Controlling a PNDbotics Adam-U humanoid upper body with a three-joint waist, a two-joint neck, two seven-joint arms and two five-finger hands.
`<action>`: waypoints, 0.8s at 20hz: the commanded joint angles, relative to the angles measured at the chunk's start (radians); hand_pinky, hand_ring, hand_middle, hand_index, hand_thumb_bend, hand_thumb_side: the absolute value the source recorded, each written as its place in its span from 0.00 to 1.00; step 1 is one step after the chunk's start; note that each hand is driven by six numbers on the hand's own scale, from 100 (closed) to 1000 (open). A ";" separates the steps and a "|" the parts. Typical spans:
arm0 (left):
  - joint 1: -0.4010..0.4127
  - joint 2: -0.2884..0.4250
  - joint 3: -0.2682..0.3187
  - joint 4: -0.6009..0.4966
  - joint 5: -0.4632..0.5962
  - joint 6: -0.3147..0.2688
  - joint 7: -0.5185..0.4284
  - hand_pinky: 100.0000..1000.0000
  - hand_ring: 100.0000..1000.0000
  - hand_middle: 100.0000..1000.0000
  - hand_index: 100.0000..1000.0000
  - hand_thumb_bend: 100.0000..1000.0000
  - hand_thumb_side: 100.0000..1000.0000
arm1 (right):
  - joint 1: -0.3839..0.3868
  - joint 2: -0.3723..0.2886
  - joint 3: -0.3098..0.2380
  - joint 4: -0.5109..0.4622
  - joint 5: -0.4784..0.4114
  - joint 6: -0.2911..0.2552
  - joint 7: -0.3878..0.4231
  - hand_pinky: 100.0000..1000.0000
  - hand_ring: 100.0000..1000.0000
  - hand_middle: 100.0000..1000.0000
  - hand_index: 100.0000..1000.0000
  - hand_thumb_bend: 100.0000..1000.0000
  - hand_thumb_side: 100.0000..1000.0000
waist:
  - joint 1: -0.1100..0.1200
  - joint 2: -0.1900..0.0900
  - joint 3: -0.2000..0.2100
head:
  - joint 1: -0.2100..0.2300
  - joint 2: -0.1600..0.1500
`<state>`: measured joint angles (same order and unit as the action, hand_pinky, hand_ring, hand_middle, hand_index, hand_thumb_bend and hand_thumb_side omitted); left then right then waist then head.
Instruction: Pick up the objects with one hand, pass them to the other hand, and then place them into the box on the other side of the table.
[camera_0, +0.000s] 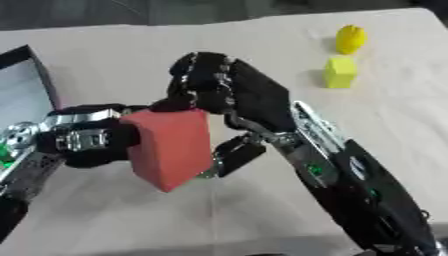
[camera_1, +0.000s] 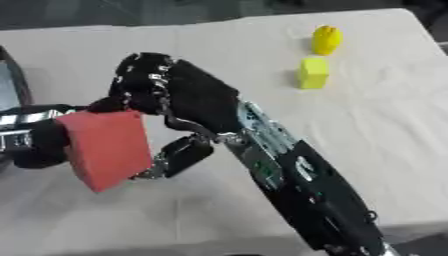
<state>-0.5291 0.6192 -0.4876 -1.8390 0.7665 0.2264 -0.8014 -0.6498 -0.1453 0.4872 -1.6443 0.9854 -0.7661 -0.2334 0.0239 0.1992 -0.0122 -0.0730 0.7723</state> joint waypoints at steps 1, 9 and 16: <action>-0.052 -0.040 0.000 -0.071 0.028 0.022 0.043 1.00 0.49 0.38 0.76 0.00 0.55 | 0.002 0.006 0.031 0.058 0.206 0.002 0.014 0.64 0.54 0.53 0.56 0.23 0.39 | 0.002 -0.014 0.001 | 0.000 -0.002; -0.044 -0.037 -0.004 -0.068 -0.050 0.117 0.177 0.97 0.42 0.30 0.67 0.00 0.54 | 0.018 0.008 0.026 0.092 0.266 0.043 0.109 0.73 0.69 0.73 0.93 0.38 0.47 | 0.001 -0.015 0.001 | 0.002 -0.002; -0.026 -0.030 -0.002 -0.054 -0.136 0.162 0.220 0.95 0.42 0.30 0.66 0.00 0.55 | 0.030 0.013 0.025 0.105 0.251 0.111 0.170 0.75 0.71 0.76 0.98 0.55 0.56 | 0.002 -0.015 0.001 | 0.004 -0.002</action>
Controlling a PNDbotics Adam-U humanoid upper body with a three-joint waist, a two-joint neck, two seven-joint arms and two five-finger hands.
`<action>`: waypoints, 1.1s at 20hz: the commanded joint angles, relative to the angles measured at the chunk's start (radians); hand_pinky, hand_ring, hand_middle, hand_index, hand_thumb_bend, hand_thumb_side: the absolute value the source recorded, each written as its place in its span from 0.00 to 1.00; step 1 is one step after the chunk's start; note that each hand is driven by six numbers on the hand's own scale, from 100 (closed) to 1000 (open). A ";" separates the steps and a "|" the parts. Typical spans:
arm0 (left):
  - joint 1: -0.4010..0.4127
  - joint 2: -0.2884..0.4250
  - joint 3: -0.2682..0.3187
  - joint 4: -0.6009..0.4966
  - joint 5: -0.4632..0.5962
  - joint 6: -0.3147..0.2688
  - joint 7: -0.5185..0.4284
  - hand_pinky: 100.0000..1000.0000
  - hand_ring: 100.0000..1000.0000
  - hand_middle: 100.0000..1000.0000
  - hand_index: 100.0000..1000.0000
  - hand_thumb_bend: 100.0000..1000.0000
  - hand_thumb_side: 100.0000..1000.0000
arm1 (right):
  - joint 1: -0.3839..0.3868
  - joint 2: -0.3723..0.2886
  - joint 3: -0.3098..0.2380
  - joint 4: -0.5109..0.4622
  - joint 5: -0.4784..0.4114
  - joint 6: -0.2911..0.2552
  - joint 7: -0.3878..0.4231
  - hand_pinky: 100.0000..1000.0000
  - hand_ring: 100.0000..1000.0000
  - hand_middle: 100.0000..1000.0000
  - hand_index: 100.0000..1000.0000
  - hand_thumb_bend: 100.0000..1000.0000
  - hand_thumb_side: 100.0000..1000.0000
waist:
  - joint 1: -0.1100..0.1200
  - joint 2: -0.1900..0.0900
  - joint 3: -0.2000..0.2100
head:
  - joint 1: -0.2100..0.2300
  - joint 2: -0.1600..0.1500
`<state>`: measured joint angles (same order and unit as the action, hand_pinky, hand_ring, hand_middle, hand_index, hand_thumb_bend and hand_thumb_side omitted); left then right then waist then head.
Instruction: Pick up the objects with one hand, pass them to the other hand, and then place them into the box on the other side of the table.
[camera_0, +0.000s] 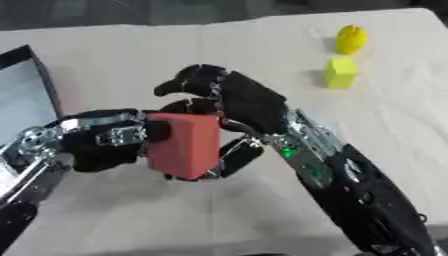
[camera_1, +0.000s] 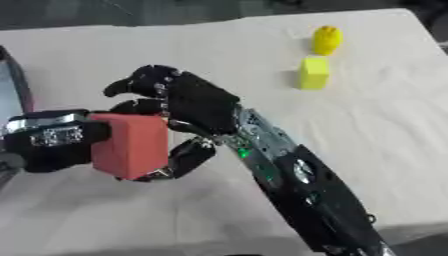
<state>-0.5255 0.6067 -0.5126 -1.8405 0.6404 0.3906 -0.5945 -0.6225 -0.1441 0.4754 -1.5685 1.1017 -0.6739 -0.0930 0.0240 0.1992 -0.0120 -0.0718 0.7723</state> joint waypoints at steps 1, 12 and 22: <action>-0.027 -0.015 0.024 -0.048 -0.022 0.001 0.017 0.95 0.42 0.30 0.66 0.00 0.55 | 0.004 0.013 0.036 0.030 0.127 0.030 0.029 0.75 0.70 0.76 0.98 0.57 0.57 | 0.002 -0.015 0.000 | 0.003 -0.002; 0.013 -0.003 0.060 -0.012 -0.075 -0.026 0.047 0.95 0.42 0.30 0.66 0.00 0.55 | 0.021 0.011 0.023 0.039 0.087 0.105 0.007 0.75 0.66 0.73 0.96 0.61 0.60 | 0.000 -0.014 0.002 | 0.007 -0.002; 0.056 0.019 0.101 -0.034 -0.080 -0.044 0.067 0.95 0.42 0.29 0.66 0.00 0.54 | 0.055 0.018 -0.002 0.050 0.080 0.190 -0.033 0.75 0.64 0.71 0.93 0.63 0.59 | -0.001 -0.013 0.002 | 0.010 -0.002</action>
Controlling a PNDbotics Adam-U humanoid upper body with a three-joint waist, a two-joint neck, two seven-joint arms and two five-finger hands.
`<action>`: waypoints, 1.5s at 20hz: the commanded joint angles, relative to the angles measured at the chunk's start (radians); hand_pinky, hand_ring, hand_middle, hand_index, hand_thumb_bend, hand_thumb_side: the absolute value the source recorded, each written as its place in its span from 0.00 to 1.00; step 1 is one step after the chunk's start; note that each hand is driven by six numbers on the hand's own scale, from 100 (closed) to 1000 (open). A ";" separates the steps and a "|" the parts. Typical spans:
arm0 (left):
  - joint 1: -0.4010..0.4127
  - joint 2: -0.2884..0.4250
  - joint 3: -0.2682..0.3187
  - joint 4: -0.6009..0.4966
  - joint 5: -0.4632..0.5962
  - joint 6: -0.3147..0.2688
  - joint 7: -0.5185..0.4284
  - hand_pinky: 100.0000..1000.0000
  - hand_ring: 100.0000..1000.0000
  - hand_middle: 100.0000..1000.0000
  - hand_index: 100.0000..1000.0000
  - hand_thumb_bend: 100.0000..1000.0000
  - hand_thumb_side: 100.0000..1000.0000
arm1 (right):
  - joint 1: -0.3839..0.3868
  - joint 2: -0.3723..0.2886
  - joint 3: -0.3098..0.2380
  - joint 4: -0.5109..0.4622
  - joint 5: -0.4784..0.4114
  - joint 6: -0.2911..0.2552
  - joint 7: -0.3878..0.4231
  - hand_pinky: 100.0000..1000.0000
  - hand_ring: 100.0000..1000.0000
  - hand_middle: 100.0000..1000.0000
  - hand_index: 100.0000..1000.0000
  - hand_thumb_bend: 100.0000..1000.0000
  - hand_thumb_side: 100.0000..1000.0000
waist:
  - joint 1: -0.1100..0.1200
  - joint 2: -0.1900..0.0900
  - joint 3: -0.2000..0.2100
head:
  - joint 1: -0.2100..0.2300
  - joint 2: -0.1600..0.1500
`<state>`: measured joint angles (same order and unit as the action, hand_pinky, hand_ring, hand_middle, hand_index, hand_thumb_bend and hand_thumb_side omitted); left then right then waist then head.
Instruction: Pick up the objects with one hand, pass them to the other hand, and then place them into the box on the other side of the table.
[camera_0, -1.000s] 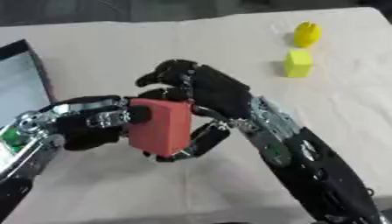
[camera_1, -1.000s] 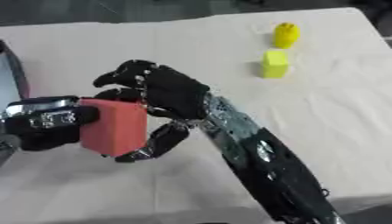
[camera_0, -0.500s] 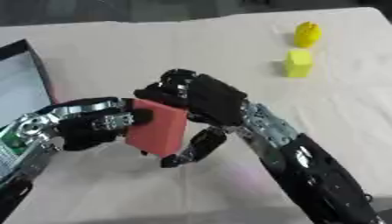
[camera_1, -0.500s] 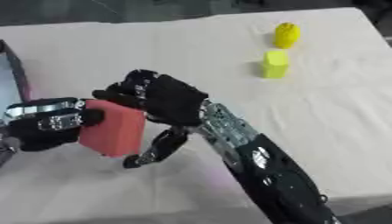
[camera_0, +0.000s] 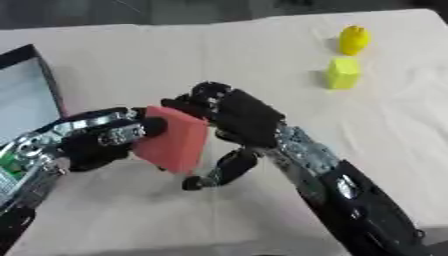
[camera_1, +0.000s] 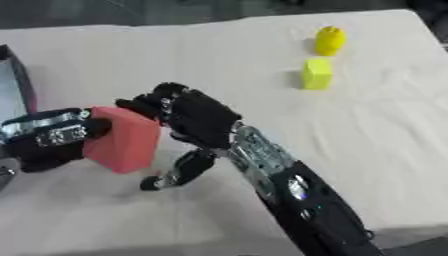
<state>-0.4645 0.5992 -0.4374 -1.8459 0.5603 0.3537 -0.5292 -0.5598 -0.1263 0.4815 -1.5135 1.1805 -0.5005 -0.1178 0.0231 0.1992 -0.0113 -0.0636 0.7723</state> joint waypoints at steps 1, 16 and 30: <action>-0.001 0.031 0.027 -0.033 -0.006 -0.008 0.000 0.94 0.42 0.29 0.66 0.00 0.53 | -0.004 0.001 -0.010 -0.006 0.000 0.020 -0.012 0.75 0.63 0.71 0.93 0.63 0.59 | 0.000 -0.013 0.001 | 0.002 -0.002; 0.076 0.123 0.135 -0.088 -0.062 -0.075 0.040 0.94 0.43 0.29 0.66 0.00 0.45 | 0.021 -0.029 -0.040 -0.078 -0.018 0.032 -0.035 0.73 0.59 0.66 0.84 0.58 0.59 | -0.001 -0.016 0.002 | 0.016 -0.002; 0.134 0.156 0.433 0.260 -0.374 -0.249 0.535 0.88 0.46 0.31 0.69 0.00 0.29 | 0.019 -0.187 -0.193 -0.299 -0.183 0.116 -0.014 0.74 0.62 0.68 0.89 0.45 0.55 | -0.016 -0.050 -0.012 | 0.138 -0.002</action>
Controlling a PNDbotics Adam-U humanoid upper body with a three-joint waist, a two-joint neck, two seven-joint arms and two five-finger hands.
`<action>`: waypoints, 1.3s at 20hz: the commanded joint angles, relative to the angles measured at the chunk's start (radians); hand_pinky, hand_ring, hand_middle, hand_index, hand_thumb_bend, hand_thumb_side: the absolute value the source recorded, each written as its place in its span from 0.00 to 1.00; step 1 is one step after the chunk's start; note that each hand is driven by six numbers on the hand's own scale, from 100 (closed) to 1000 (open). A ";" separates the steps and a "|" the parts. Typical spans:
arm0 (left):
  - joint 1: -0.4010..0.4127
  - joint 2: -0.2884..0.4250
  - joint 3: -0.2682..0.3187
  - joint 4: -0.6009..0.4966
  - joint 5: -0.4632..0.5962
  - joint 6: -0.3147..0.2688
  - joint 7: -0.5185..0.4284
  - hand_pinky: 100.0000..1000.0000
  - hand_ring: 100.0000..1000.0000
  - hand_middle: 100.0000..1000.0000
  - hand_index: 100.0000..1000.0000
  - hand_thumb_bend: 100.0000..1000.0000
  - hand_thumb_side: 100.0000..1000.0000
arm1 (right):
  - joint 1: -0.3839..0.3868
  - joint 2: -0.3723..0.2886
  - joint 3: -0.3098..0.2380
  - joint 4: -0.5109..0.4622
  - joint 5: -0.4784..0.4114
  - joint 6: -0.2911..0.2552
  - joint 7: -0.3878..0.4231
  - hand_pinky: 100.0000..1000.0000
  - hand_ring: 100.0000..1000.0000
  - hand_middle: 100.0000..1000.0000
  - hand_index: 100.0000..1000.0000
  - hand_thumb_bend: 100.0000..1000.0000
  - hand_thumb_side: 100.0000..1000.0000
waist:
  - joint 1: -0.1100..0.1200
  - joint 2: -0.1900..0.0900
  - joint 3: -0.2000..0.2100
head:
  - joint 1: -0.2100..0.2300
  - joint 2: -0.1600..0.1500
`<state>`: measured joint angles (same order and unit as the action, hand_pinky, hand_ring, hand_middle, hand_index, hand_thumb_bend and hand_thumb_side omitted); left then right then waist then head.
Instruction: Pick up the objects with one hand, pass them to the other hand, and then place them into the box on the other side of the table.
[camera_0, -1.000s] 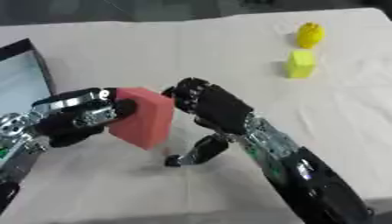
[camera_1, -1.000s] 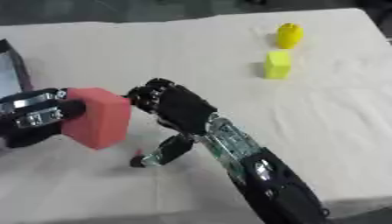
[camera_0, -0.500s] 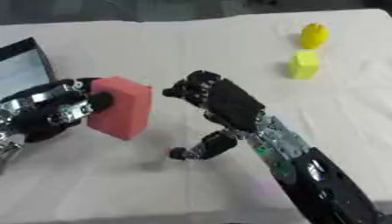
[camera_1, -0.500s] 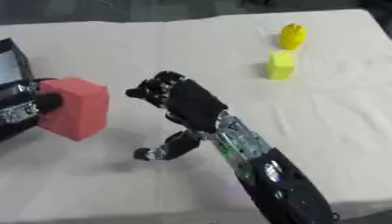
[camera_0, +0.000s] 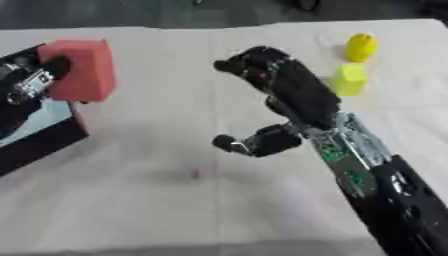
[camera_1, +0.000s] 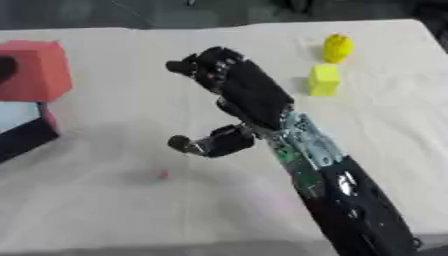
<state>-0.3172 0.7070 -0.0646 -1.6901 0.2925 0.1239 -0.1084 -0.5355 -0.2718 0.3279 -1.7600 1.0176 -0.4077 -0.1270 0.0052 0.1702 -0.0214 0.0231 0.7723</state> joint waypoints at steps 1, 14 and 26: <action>-0.022 0.054 0.075 0.170 -0.161 -0.028 0.166 0.87 0.46 0.31 0.69 0.00 0.29 | 0.001 -0.051 -0.050 -0.064 -0.024 0.033 -0.006 0.74 0.62 0.68 0.89 0.44 0.55 | 0.001 -0.024 -0.005 | 0.074 -0.002; -0.155 0.115 0.149 0.715 -1.019 -0.018 0.375 1.00 0.96 0.92 1.00 0.38 0.97 | 0.071 -0.098 -0.101 -0.078 -0.035 0.042 0.009 0.75 0.62 0.67 0.89 0.42 0.56 | -0.004 -0.038 -0.027 | 0.149 -0.002; -0.106 0.134 0.194 0.387 -0.987 -0.234 -0.034 1.00 0.98 0.95 1.00 0.23 0.60 | 0.064 -0.132 -0.146 -0.042 -0.050 0.065 0.000 0.75 0.62 0.67 0.90 0.42 0.56 | -0.001 -0.039 -0.019 | 0.079 -0.002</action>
<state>-0.4143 0.7940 0.1048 -1.2579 -0.7066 -0.0890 -0.1033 -0.4579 -0.3768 0.1955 -1.7977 0.9768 -0.3477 -0.1261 -0.0007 0.1494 -0.0414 0.1110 0.7723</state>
